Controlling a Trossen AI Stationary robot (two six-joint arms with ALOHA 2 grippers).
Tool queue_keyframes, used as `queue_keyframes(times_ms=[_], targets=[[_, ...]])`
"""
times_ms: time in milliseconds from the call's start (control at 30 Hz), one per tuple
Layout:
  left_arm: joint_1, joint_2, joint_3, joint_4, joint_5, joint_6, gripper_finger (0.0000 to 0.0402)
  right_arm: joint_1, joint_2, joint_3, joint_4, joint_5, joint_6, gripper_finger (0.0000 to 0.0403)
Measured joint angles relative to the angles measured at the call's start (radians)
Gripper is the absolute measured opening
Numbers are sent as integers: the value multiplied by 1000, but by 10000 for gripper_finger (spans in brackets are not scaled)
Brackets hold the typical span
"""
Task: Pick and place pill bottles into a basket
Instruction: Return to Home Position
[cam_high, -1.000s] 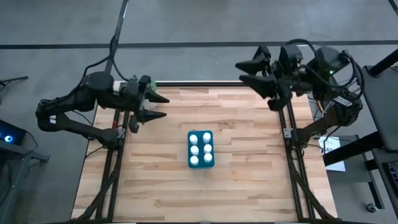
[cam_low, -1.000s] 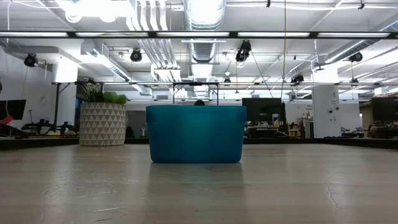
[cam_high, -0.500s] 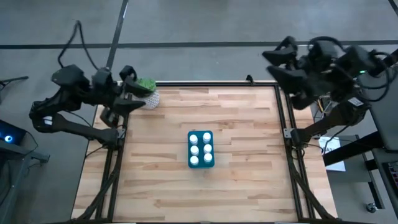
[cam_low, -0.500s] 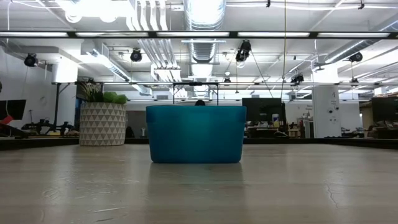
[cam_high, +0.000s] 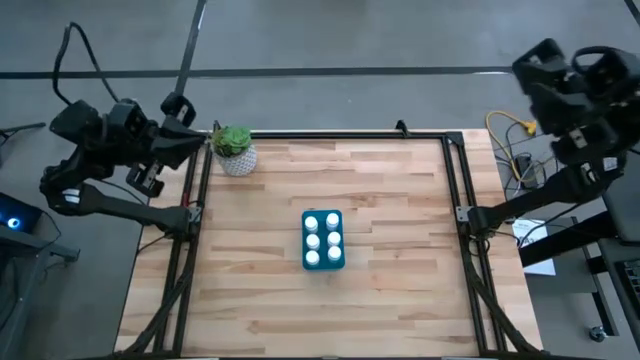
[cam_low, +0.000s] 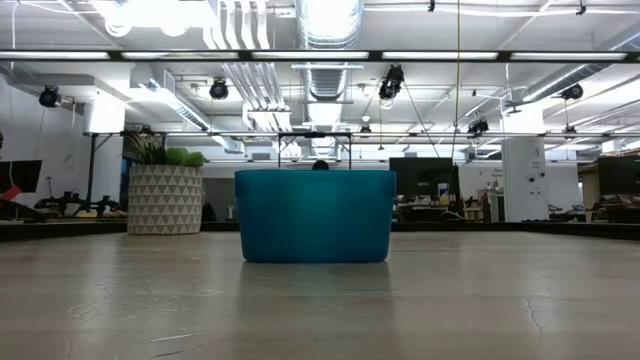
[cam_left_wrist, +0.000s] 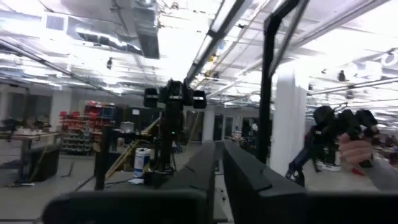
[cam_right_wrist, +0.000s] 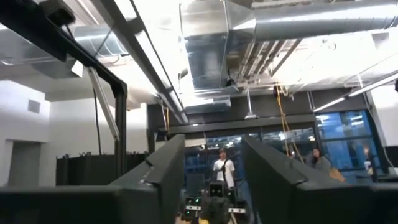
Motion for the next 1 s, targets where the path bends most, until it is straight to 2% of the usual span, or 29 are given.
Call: queue_keyframes(times_ms=[267, 433, 700, 1000], targets=[[0, -70, -5, -3, -44, 119, 3, 0, -114, -77, -34, 1, -3, 60], [0, -130, -34, -4, -58, 123, 0, 0, -199, -131, -33, 1, 1, 15], [0, -222, -85, -5, -57, 127, 0, 0, -326, -191, -37, -6, -93, 9], [0, -307, -117, 26, -56, 124, 0, 0, -395, -191, -95, 1, -88, 9]])
